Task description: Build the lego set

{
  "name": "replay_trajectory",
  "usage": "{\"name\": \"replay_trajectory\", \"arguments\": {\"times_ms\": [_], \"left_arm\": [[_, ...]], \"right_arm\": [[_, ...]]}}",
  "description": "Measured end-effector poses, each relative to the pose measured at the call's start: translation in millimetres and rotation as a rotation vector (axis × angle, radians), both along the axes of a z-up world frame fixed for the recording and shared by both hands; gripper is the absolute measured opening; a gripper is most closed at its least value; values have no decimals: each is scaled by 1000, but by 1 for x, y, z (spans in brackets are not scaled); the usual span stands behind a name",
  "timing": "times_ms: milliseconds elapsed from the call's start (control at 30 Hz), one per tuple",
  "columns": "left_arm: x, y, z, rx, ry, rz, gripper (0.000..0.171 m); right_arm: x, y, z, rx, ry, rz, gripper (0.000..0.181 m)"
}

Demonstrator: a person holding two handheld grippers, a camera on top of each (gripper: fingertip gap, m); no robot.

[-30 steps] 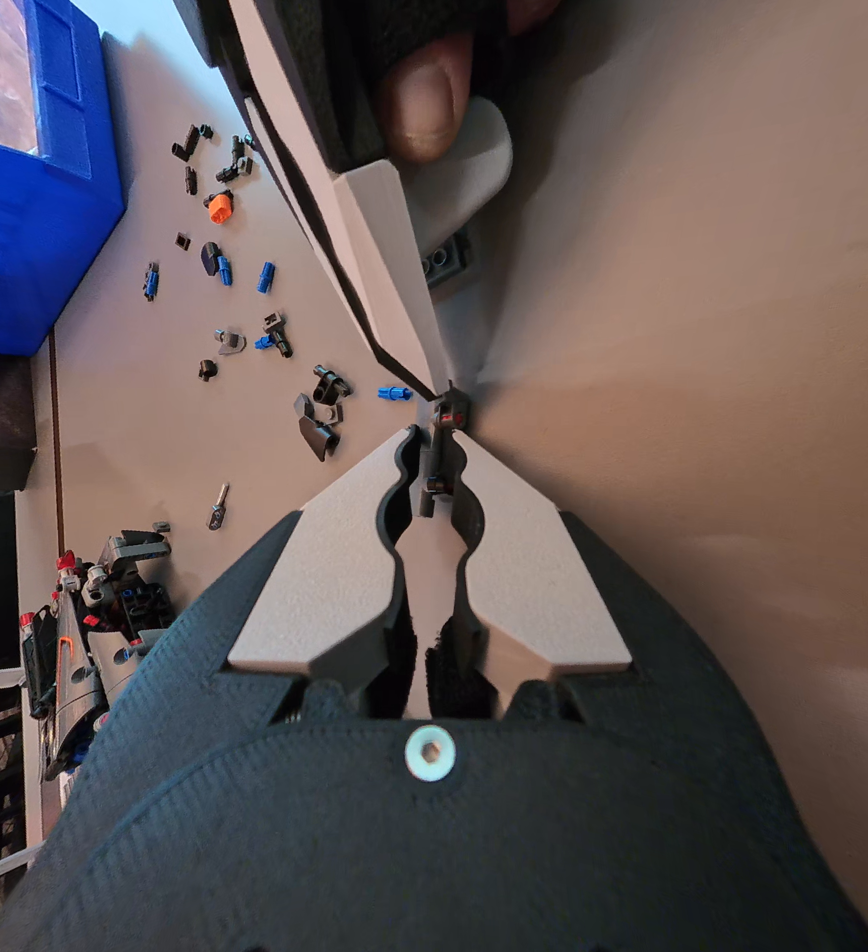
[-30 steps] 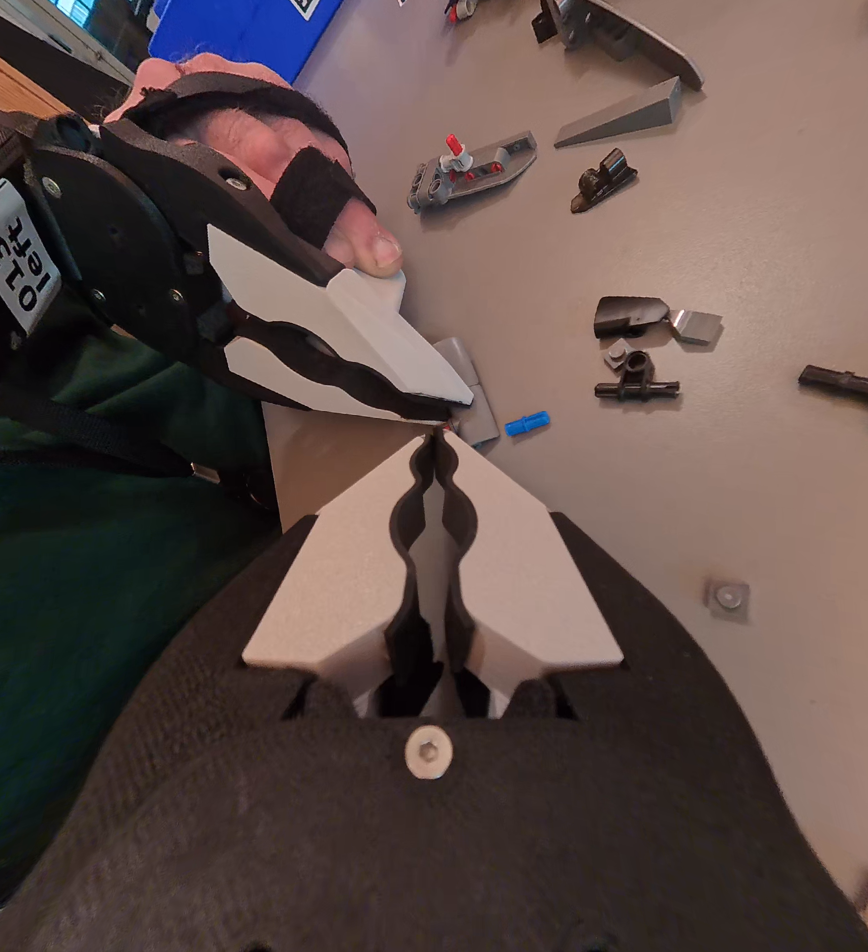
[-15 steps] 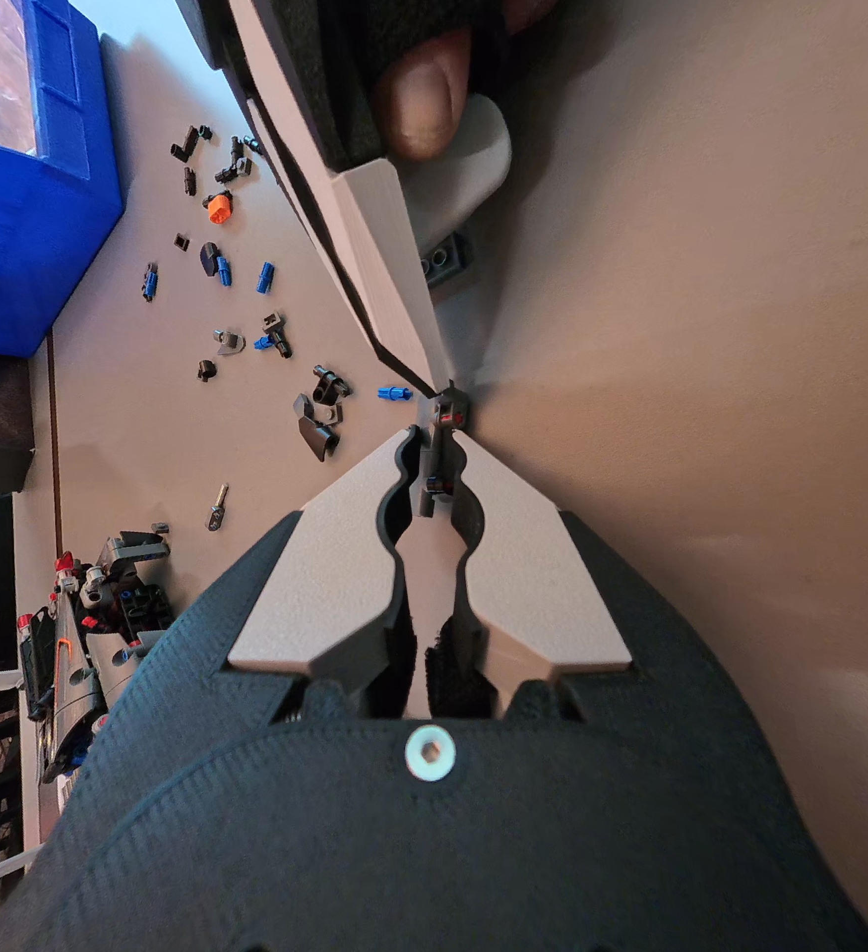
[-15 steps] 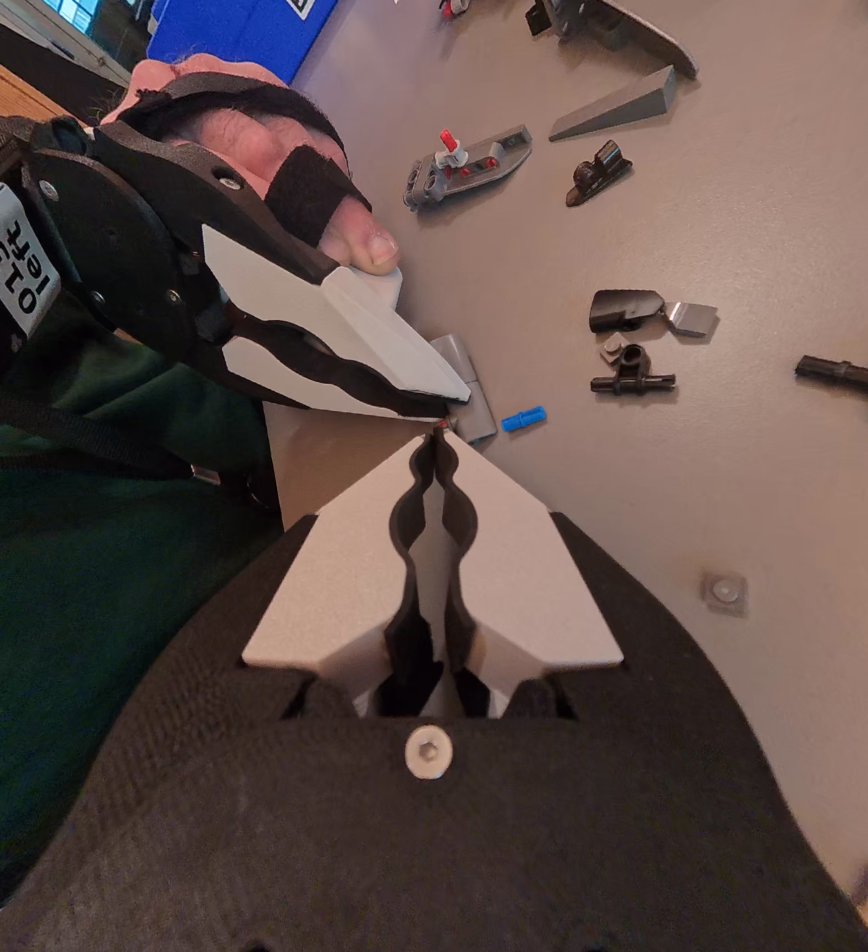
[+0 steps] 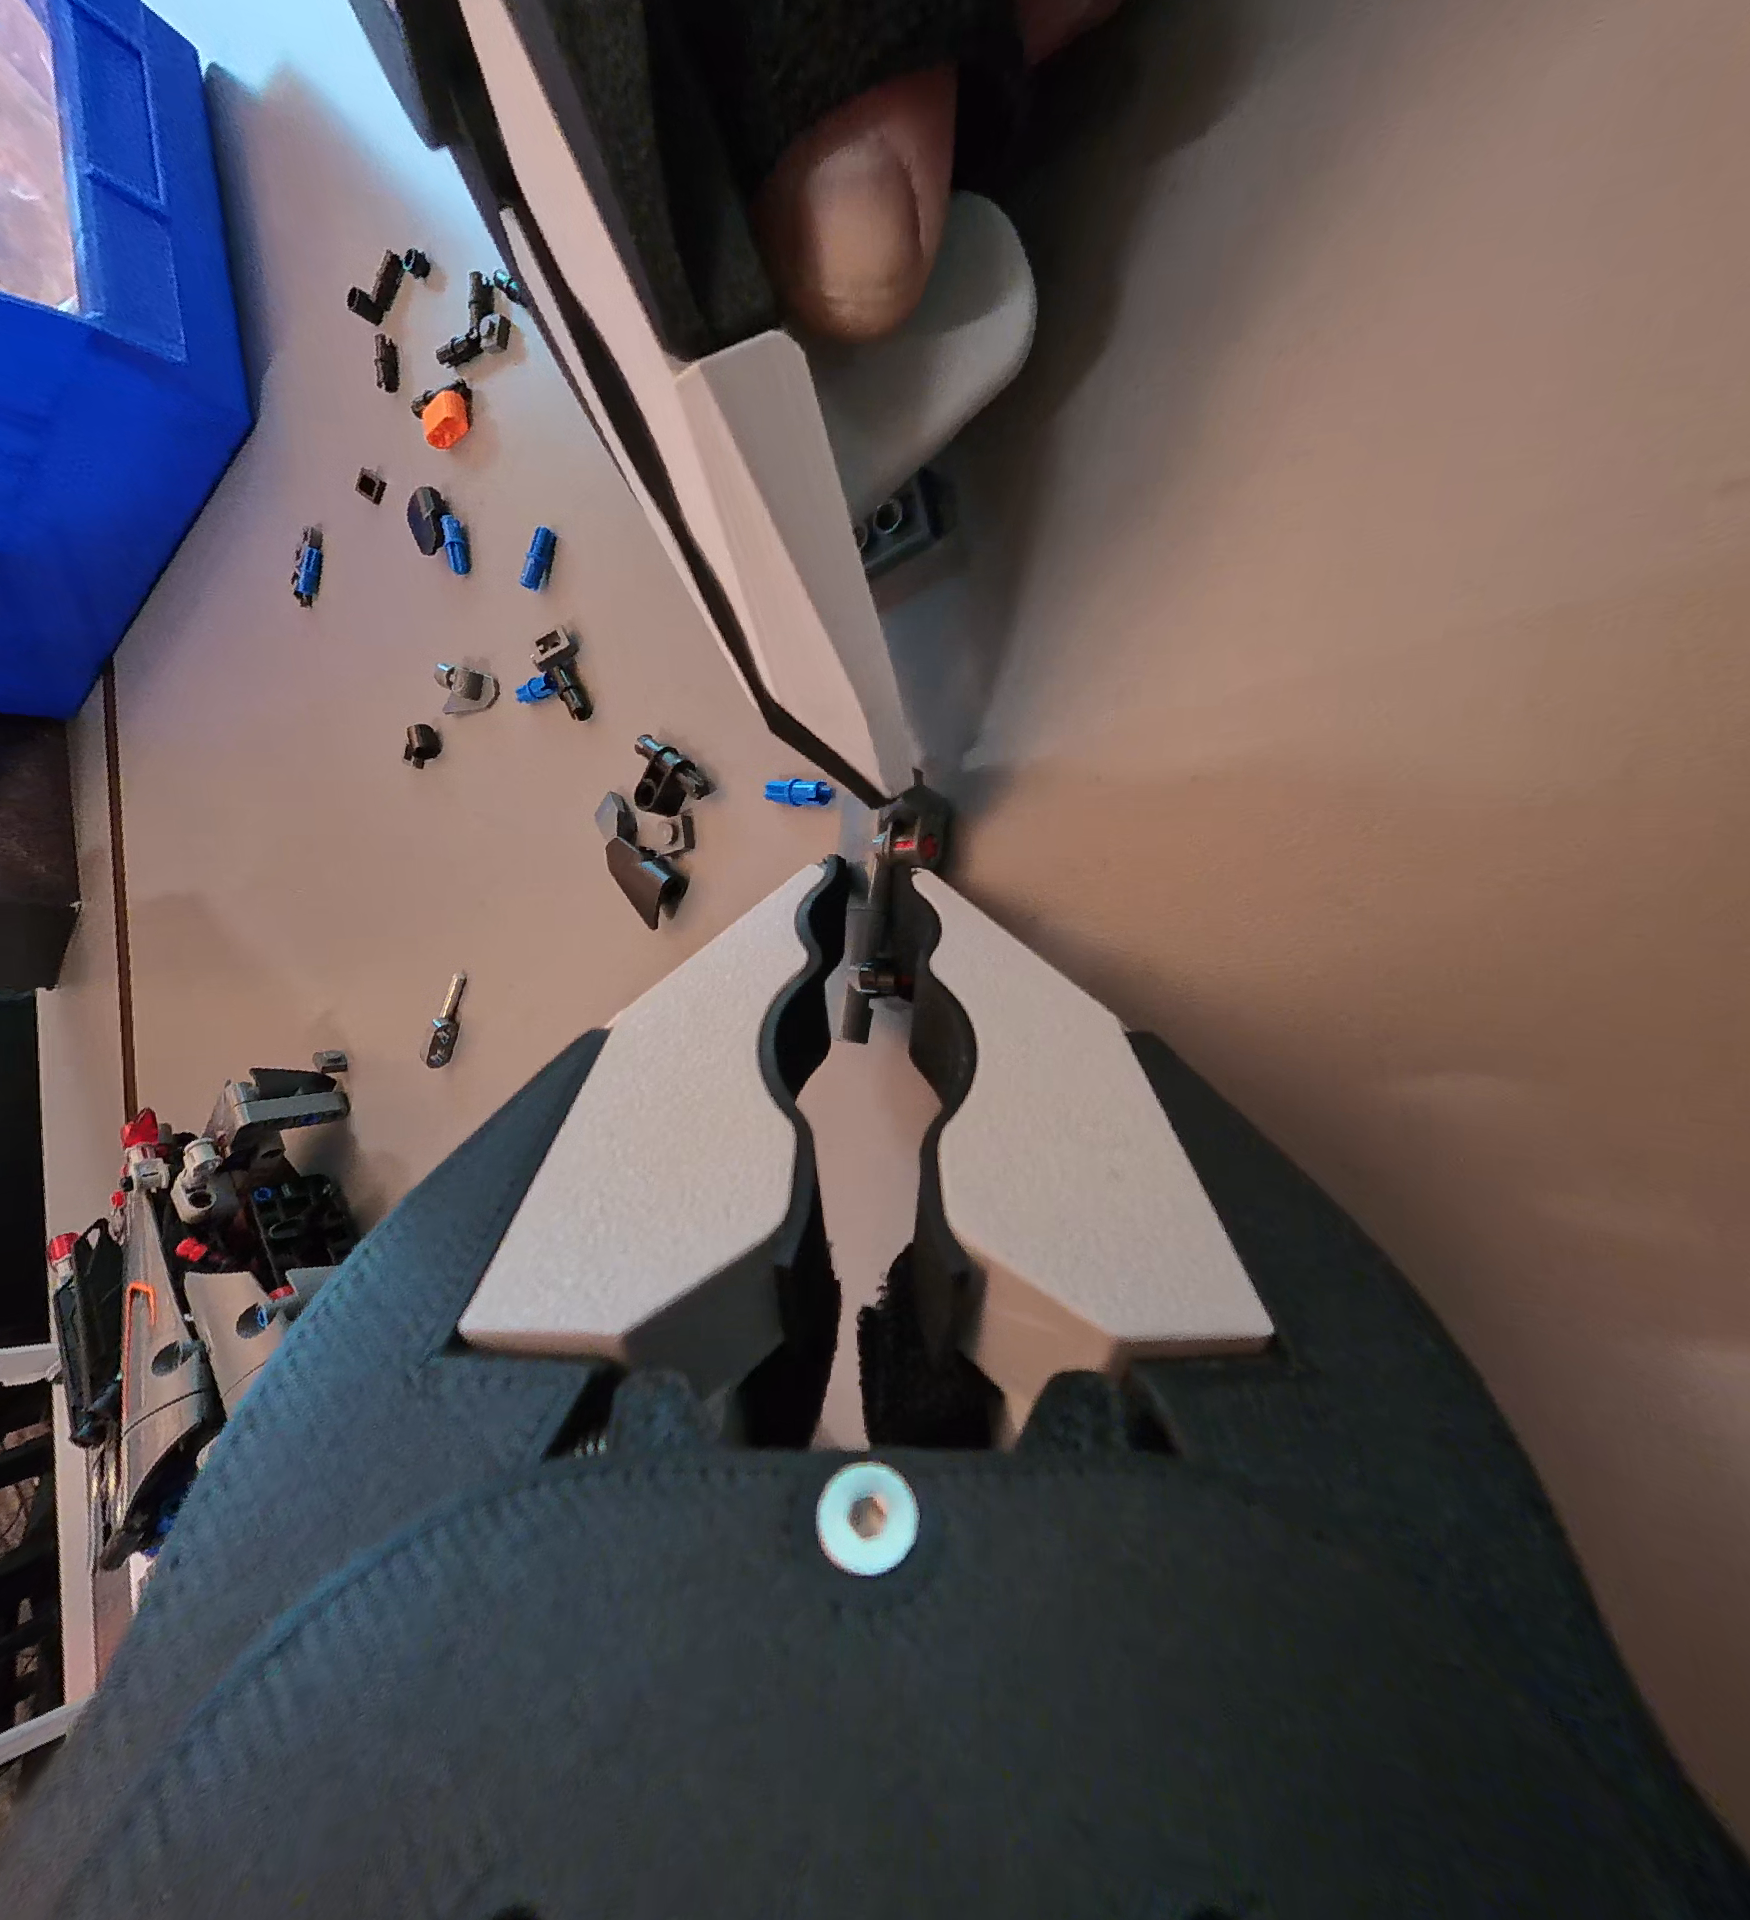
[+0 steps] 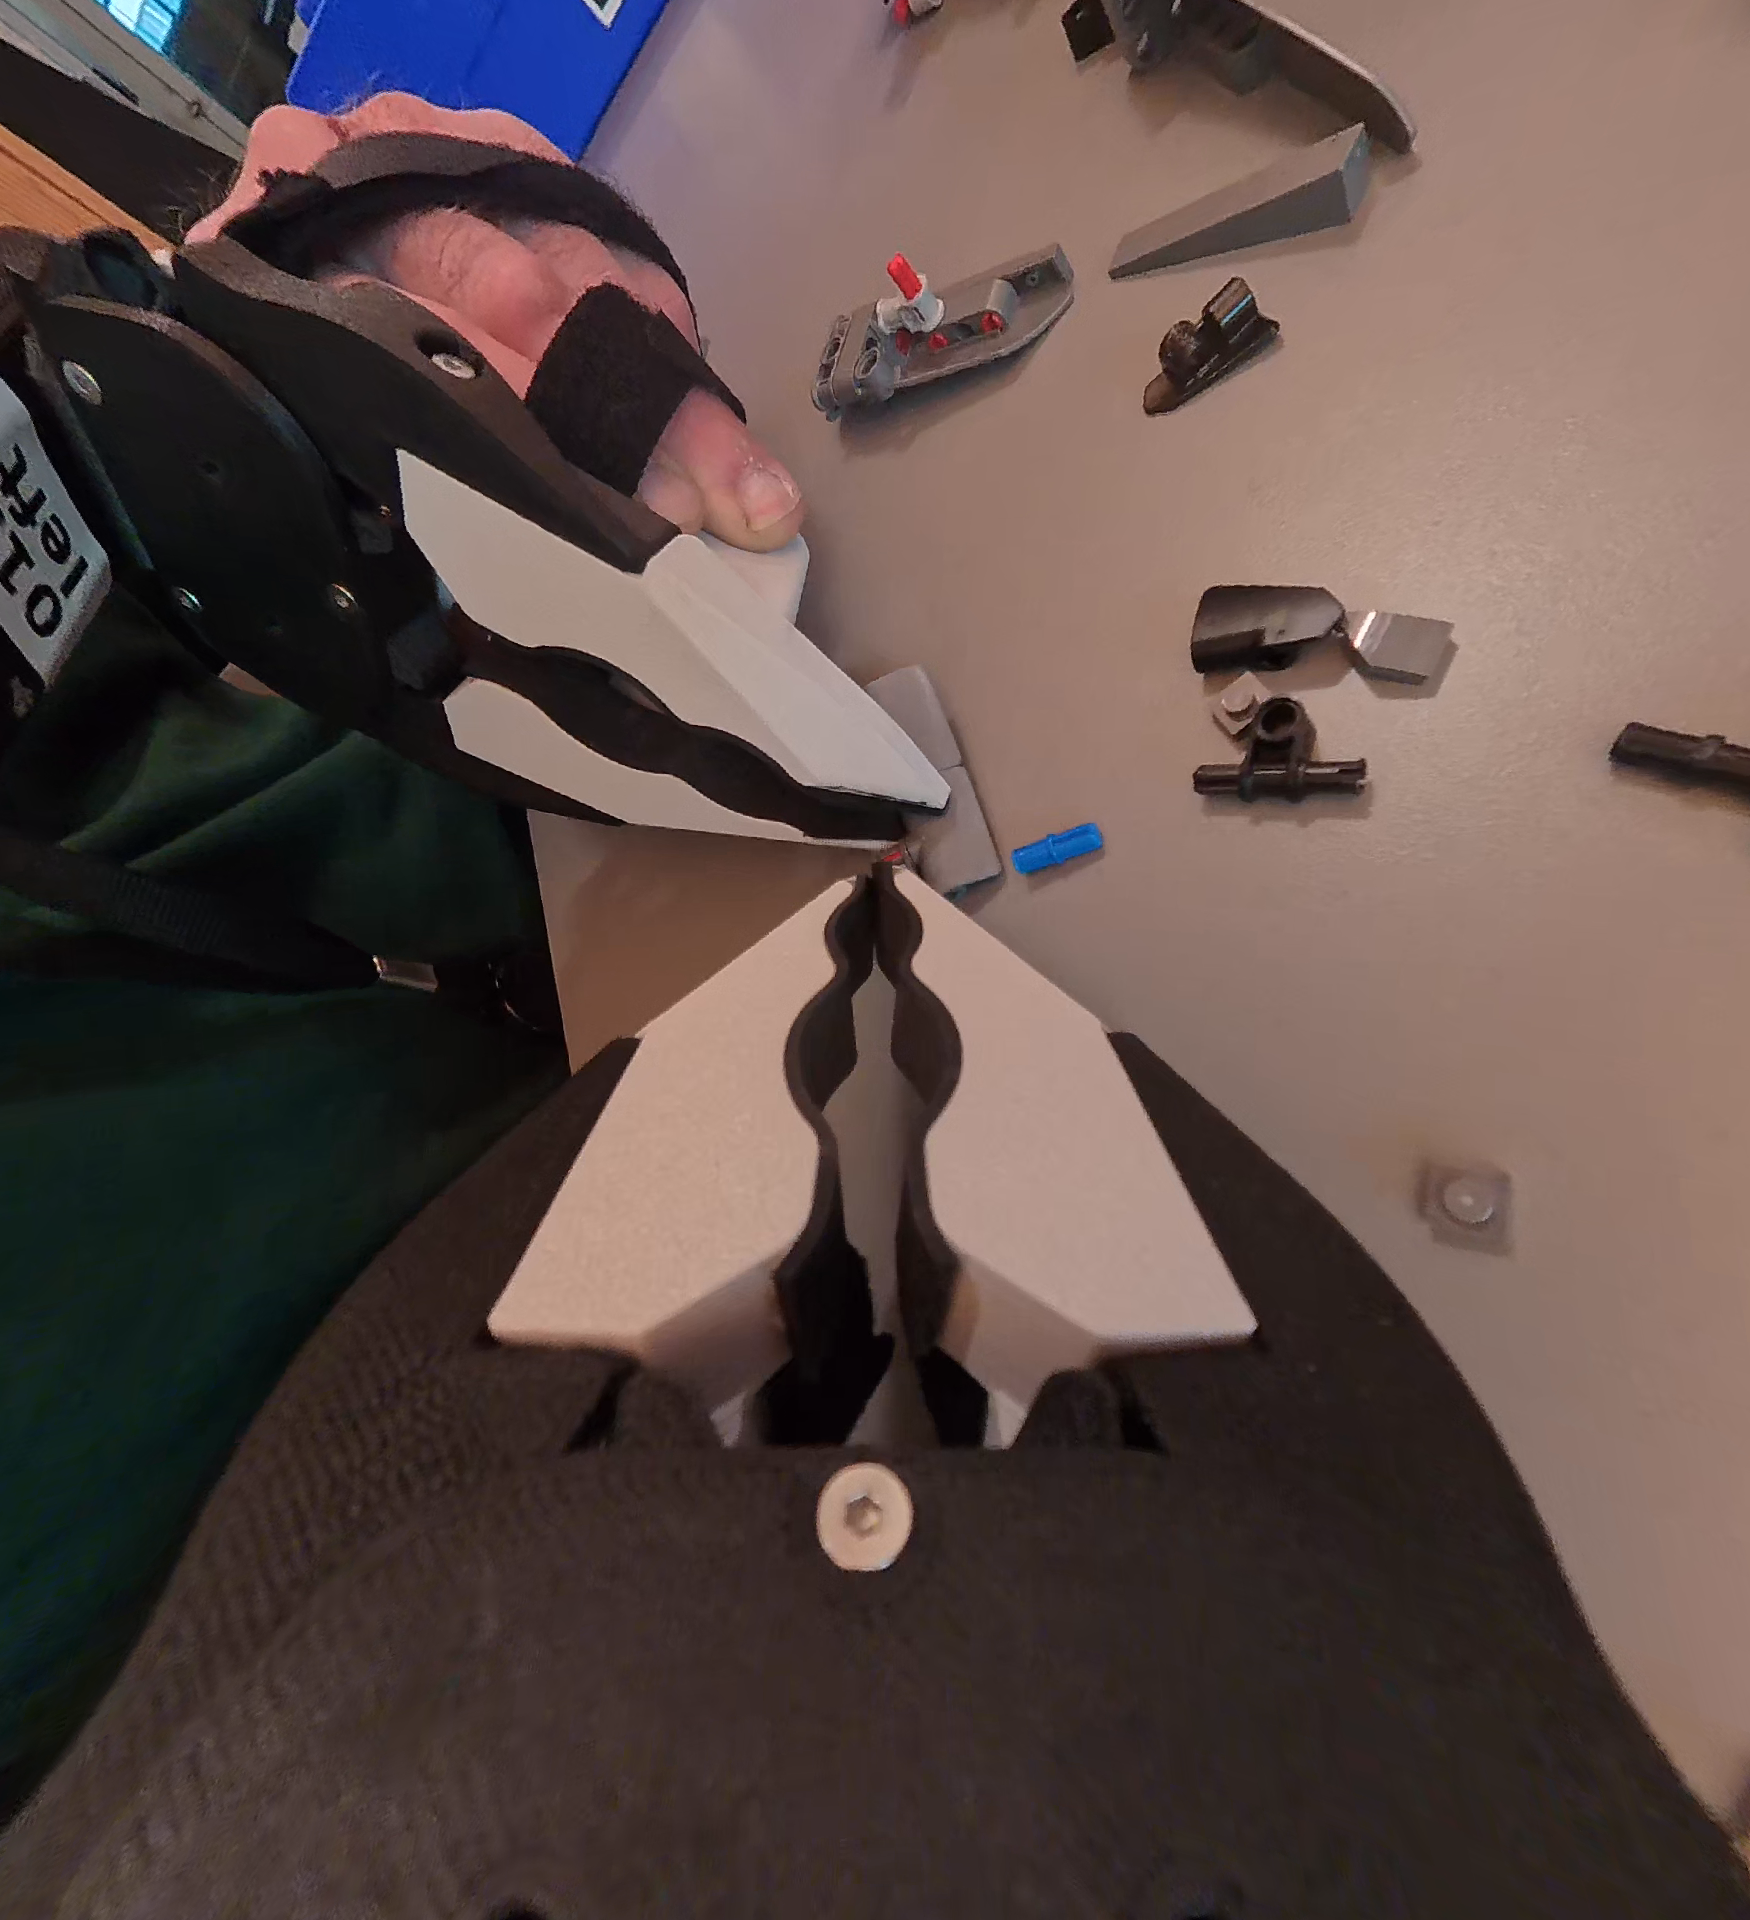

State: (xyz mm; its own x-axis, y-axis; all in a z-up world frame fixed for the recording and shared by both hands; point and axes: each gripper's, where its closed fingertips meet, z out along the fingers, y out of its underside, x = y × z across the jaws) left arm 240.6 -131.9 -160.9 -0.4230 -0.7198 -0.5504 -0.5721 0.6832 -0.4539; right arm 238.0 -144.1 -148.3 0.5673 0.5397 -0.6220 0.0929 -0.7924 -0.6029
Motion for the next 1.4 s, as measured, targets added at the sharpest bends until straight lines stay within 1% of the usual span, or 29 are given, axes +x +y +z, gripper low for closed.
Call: {"name": "replay_trajectory", "arguments": {"times_ms": [167, 267, 467, 600, 733, 867, 1000, 1400], "left_arm": [[0, 0, 0, -15, -4, -3, 7], [0, 1, 0, -31, -6, -3, 7], [0, 1, -1, -40, -4, -5, 7], [0, 1, -1, -35, -5, -6, 7], [1, 1, -1, -37, -5, -8, 7], [1, 1, -1, -37, -5, -9, 7], [1, 1, -1, -29, -6, -9, 7], [1, 1, 0, 18, -8, -5, 7]], "right_arm": [[1, 2, 8, 9, 57, -16, 0], [3, 4, 14, 27, 91, -29, 7], [3, 3, 10, 91, 5, -10, 5], [3, 5, 5, 121, -70, 1, 9], [6, 9, 8, 124, -48, -9, 8], [3, 7, 2, 111, -91, 35, 6], [2, 7, 1, 109, -94, 38, 5], [2, 6, -1, 36, -111, -58, 5]]}}
